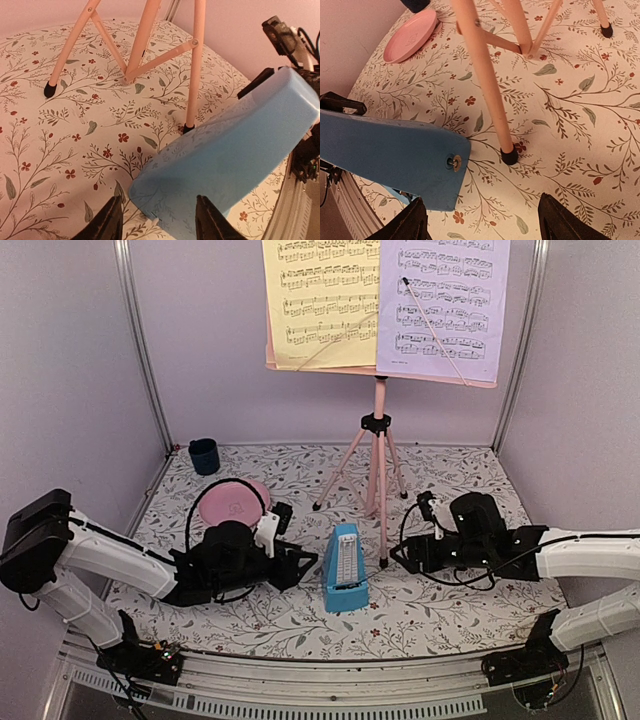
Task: Set up the instrument practice props
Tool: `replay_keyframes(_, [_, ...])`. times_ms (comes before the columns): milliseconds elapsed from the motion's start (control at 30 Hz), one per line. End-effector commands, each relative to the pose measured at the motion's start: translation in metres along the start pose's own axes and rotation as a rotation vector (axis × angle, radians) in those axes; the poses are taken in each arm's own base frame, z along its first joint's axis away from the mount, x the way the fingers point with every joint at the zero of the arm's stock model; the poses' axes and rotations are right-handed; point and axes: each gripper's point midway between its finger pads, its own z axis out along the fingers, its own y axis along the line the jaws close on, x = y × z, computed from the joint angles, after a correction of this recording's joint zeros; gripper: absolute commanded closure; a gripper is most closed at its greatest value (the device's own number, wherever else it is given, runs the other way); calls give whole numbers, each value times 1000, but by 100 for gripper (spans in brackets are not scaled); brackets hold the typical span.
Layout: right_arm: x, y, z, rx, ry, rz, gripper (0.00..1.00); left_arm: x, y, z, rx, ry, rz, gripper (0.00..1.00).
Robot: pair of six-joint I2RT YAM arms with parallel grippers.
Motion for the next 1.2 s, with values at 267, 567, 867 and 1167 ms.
replay_keyframes(267, [-14, -43, -30, 84, -59, 34, 22, -9, 9, -10, -34, -17, 22, 49])
replay_keyframes(567, [-58, -48, -60, 100, -157, -4, 18, -31, 47, -39, -145, -69, 5, 48])
replay_keyframes(867, [-95, -75, -83, 89, -236, -7, 9, -74, 84, -94, -240, -201, -52, 43])
replay_keyframes(1167, [-132, -83, -106, 58, -347, 3, 1, -117, 115, -118, -332, -205, -107, 9])
